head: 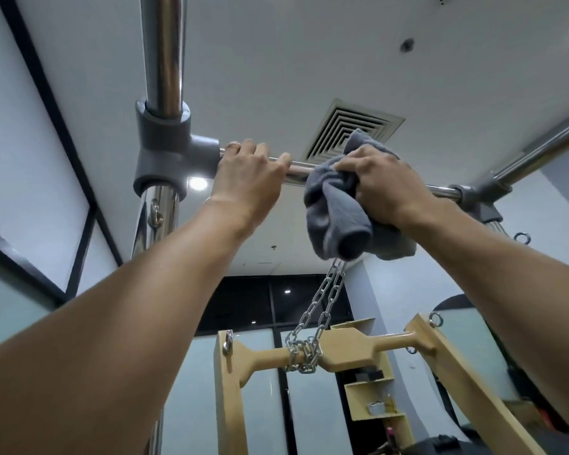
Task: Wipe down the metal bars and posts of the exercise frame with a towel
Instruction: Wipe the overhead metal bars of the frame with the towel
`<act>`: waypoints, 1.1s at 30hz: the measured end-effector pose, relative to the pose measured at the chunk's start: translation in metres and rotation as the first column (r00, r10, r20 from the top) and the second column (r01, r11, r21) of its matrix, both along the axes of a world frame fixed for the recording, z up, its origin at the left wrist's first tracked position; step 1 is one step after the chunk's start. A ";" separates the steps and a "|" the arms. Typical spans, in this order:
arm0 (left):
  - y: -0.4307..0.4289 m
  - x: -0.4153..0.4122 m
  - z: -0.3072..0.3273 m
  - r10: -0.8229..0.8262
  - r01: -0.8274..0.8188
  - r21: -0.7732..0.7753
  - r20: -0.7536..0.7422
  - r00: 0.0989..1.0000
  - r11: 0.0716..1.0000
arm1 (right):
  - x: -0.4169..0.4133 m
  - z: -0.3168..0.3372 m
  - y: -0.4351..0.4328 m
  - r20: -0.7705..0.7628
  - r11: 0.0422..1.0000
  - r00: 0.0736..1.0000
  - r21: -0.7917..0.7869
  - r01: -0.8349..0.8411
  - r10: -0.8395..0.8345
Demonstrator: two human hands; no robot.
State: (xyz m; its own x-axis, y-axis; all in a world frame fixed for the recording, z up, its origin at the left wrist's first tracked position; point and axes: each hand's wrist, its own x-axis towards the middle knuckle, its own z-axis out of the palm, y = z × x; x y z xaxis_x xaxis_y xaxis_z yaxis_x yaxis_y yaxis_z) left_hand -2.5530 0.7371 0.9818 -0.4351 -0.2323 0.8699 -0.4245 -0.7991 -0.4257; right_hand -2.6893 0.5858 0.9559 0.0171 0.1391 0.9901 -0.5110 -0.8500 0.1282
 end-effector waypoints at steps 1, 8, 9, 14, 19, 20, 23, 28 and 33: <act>-0.001 -0.001 -0.001 0.005 -0.005 -0.007 -0.007 1.000 1.000 | 0.002 0.013 0.001 0.020 0.999 1.000 0.042 -0.015 0.014; -0.008 0.000 0.002 -0.008 0.007 -0.036 -0.016 1.000 0.999 | 0.003 0.008 0.003 -0.001 1.000 1.000 0.009 -0.020 0.020; -0.008 0.001 0.002 -0.005 0.005 -0.039 -0.006 1.000 0.999 | -0.006 0.003 -0.002 -0.015 1.000 1.000 0.020 -0.005 0.005; -0.020 -0.006 0.000 -0.006 0.006 -0.037 0.007 1.000 0.999 | -0.034 0.022 -0.037 0.109 0.977 0.994 0.211 -0.017 -0.006; -0.049 -0.018 0.003 -0.075 0.075 0.017 -0.031 0.997 0.997 | -0.013 0.022 -0.047 0.107 0.993 0.992 0.090 -0.081 0.071; -0.052 -0.018 0.004 -0.089 0.090 0.020 -0.037 0.995 0.996 | -0.013 0.016 -0.051 0.090 0.994 0.994 0.084 -0.074 0.067; -0.057 -0.016 0.005 -0.106 0.106 0.003 -0.030 0.994 0.994 | -0.027 0.008 -0.070 0.066 0.993 0.998 0.120 -0.013 0.005; -0.071 -0.028 0.001 -0.107 0.108 0.007 -0.068 0.992 0.994 | -0.025 0.035 -0.057 0.048 0.996 0.999 0.087 0.016 -0.020; -0.071 -0.032 0.015 -0.115 0.112 -0.032 -0.163 0.980 0.993 | -0.022 -0.002 -0.084 0.074 0.998 0.996 0.049 -0.049 0.045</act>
State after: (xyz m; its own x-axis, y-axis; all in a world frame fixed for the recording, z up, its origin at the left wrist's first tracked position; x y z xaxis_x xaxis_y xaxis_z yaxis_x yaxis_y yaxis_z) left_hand -2.5846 0.6662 0.9966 -0.3079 -0.1694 0.9362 -0.5758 -0.7502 -0.3251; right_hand -2.7110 0.5019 0.9538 -0.0606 0.0877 0.9943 -0.4768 -0.8777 0.0483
